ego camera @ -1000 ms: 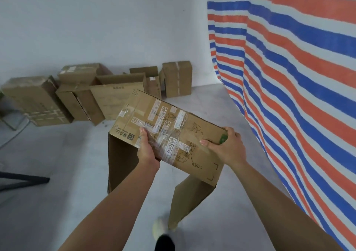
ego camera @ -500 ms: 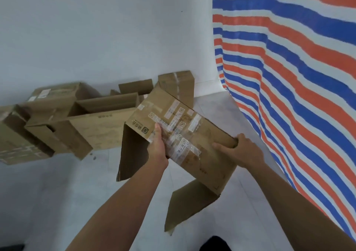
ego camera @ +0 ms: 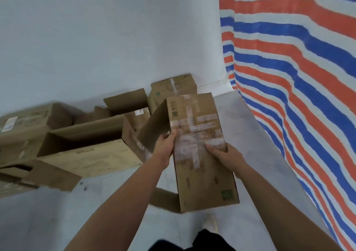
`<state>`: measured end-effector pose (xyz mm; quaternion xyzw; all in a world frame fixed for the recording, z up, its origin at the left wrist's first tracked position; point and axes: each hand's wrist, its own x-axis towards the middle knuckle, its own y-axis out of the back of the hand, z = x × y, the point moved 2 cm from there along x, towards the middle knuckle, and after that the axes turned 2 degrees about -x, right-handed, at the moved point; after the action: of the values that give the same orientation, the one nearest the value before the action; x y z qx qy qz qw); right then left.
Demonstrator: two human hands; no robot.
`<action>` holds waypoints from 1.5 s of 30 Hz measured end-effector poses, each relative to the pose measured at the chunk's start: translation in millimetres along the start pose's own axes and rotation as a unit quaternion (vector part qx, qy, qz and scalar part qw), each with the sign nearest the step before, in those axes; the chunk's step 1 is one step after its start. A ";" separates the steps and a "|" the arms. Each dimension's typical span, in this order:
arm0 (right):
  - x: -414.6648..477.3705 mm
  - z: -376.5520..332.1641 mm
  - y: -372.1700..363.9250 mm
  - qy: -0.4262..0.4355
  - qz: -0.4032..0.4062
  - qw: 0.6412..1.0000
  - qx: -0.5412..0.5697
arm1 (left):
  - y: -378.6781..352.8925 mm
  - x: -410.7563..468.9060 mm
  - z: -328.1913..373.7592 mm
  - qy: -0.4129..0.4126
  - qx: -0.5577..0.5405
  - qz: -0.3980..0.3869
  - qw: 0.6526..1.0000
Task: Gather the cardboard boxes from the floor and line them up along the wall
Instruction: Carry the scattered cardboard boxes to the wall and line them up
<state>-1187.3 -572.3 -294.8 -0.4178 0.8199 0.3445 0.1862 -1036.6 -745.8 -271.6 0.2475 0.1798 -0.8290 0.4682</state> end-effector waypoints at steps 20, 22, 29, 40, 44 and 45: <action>361.1 -110.8 -93.7 -0.232 0.065 0.941 0.236 | -15.2 447.2 96.1 0.101 0.346 -0.188 0.914; 397.2 -108.2 -106.3 -0.242 0.083 0.931 0.260 | -22.8 491.7 88.1 0.113 0.356 -0.188 0.908; 508.9 -59.4 -162.7 -0.306 0.107 0.885 0.335 | -41.9 602.8 37.3 0.106 0.371 -0.221 0.896; 573.7 -51.4 -197.2 -0.336 0.045 0.898 0.279 | 61.5 653.6 16.6 -0.023 0.586 0.121 0.801; 585.4 -41.3 -193.6 -0.337 0.054 0.898 0.277 | 84.6 682.7 -0.9 0.131 0.463 0.076 0.873; 585.6 -39.7 -194.5 -0.331 0.055 0.899 0.281 | 84.6 684.6 -3.6 0.120 0.446 0.059 0.885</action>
<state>-1370.4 -1007.4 -694.2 -0.1645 0.7951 0.2280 0.5374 -1263.1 -1256.4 -676.4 0.5383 -0.1694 -0.7562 0.3312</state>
